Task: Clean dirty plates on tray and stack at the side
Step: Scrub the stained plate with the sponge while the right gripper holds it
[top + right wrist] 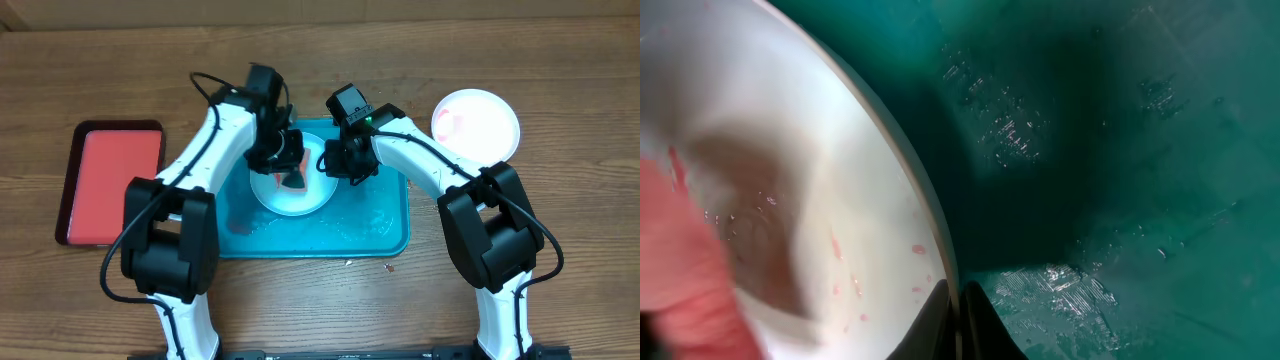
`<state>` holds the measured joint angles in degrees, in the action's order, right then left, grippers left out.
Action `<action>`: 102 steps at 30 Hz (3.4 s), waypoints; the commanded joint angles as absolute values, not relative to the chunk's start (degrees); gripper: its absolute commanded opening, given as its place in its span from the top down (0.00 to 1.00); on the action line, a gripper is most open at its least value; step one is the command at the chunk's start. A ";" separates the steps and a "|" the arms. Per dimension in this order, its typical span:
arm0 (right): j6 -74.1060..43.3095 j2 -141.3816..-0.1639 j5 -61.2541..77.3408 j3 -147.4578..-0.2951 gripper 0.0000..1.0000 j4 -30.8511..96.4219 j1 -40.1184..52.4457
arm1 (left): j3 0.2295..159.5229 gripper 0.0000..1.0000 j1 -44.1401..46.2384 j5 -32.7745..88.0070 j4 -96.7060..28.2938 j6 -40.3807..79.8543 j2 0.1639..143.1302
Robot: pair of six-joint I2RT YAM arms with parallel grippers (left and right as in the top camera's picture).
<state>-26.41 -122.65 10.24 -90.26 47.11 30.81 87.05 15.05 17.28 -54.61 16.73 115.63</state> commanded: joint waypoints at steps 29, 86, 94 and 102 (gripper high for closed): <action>-27.29 -123.59 10.15 -89.93 0.96 49.39 31.55 | 86.61 0.96 14.33 11.03 -48.73 24.53 116.68; -27.24 -123.57 10.11 -89.93 0.96 49.17 31.55 | 84.27 0.96 21.82 26.13 -49.36 17.96 122.19; -27.24 -123.57 10.13 -89.93 0.96 49.45 31.55 | 84.27 0.96 20.56 30.81 -52.88 13.93 122.19; -27.22 -123.59 10.11 -89.93 0.96 49.78 31.55 | 84.31 0.96 15.92 4.84 -59.79 20.62 122.13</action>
<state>-27.07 -123.28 10.24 -90.06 50.06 30.98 85.27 18.57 20.12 -57.98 17.41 120.95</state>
